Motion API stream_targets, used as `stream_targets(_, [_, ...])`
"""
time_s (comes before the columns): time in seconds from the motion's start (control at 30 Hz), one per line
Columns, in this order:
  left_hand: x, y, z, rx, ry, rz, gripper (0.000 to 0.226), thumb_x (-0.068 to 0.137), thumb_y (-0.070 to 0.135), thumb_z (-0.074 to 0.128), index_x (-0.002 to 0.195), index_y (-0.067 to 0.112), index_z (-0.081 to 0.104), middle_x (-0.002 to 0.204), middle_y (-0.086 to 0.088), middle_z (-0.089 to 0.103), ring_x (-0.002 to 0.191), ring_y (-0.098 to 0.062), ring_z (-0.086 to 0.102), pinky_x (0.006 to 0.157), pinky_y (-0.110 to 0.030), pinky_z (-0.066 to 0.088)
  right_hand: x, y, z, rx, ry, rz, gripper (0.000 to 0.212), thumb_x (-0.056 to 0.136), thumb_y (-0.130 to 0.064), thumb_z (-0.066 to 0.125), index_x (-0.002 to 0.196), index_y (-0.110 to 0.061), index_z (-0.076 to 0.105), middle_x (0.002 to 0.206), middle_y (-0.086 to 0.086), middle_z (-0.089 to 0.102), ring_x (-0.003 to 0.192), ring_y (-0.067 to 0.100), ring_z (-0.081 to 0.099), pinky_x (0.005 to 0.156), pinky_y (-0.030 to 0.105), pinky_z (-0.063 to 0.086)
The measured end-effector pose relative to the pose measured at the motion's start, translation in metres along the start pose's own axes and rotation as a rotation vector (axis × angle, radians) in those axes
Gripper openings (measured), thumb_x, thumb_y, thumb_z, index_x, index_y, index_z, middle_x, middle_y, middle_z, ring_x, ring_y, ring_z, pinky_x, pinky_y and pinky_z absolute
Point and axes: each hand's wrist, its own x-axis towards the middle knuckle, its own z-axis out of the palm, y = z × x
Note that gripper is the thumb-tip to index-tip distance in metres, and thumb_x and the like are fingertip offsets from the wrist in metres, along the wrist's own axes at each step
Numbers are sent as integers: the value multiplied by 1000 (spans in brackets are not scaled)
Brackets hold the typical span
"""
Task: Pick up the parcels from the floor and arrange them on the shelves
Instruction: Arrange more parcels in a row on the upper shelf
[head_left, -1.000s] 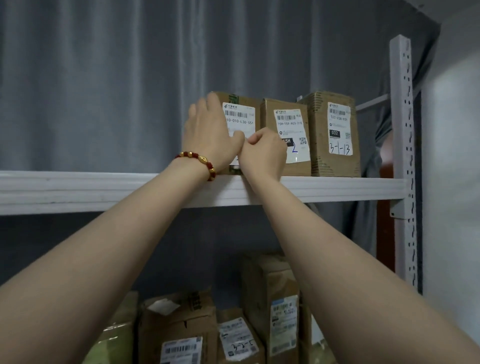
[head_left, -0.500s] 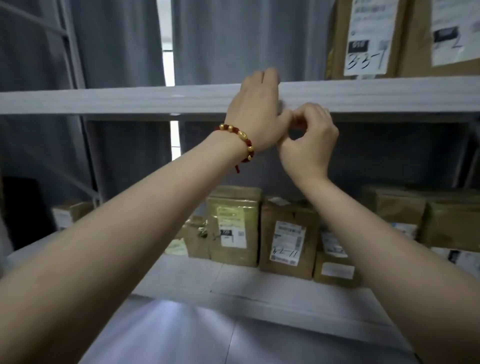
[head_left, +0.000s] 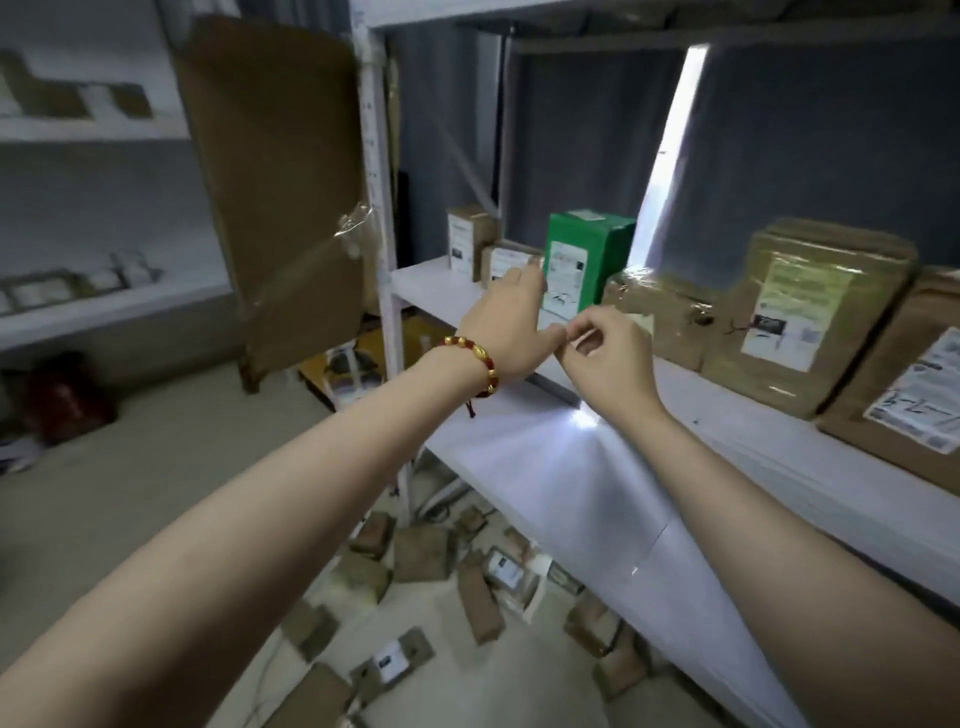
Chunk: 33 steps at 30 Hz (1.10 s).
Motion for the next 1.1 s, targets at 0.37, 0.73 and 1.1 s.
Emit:
stream_targets(0.37, [-108,-215,-38,121,-175,-417,47,90,35,62,126,8,48,126,-13,51,112,-29,54,93,-42,50,-68,-33,198,56,-393,233,12,84,-15,68,76,-21,63,85,-1,65,81,16,61,73,30,53])
stream_targets(0.73, [-142,-343,-15,141,-356,-549,48,92,28,60,132,6,45,132,-16,48,118,-32,50,96,-39,46,-106,-28,327,51,-480,467,5,85,-14,69,90,-17,67,97,-1,67,86,12,60,74,21,46])
stream_targets(1.1, [-113,-419,84,141,-447,-678,51,90,32,64,131,7,47,130,-15,49,114,-31,53,96,-43,49,-86,61,404,2,-600,560,12,88,-15,69,100,-13,67,100,0,68,87,12,63,59,13,38])
